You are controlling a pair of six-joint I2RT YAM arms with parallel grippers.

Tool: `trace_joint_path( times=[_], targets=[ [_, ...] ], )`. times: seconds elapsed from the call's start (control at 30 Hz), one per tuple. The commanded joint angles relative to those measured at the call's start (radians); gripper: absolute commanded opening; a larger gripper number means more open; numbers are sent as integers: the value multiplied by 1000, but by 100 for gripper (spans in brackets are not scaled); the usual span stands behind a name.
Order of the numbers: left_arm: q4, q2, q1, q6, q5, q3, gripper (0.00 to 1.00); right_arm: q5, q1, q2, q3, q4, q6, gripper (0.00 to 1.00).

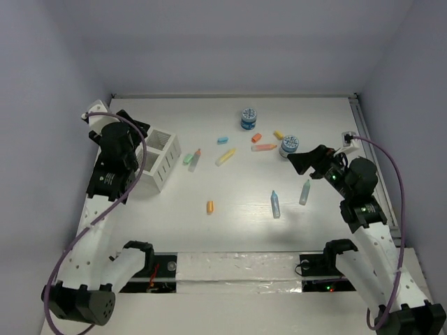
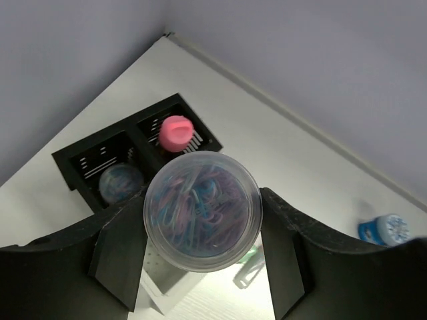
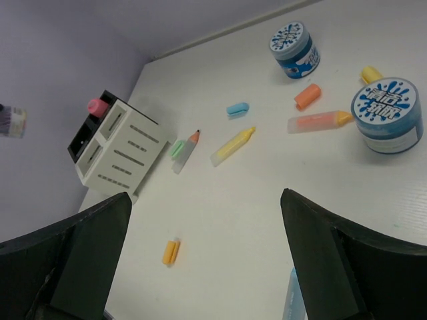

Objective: Sort the stationery into containers
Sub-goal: Place the stationery in the storage box.

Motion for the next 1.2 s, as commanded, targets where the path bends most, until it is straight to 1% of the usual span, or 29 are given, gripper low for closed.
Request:
trace_joint_path(
  times=[0.0, 0.07, 0.1, 0.2, 0.4, 0.57, 0.7, 1.17],
  targets=[
    [-13, 71, 104, -18, 84, -40, 33, -1, 12, -6, 1, 92, -29, 100],
    [15, 85, 155, -16, 109, -51, 33, 6, 21, 5, -5, 91, -43, 100],
    [22, 103, 198, -15, 118, -58, 33, 9, 21, 8, -7, 91, -46, 100],
    [39, 143, 264, -1, 137, -61, 32, 10, 21, 22, -11, 92, -57, 100],
    [68, 211, 317, 30, 131, -54, 33, 13, 21, 31, -14, 92, -63, 100],
    [127, 257, 370, 53, 157, -61, 33, 7, 21, 42, -19, 97, -61, 100],
    [136, 307, 370, 67, 169, -45, 34, -4, 21, 57, -17, 101, -61, 100],
    [173, 373, 370, 82, 163, -28, 38, -4, 21, 69, -17, 107, -63, 100]
  ],
)
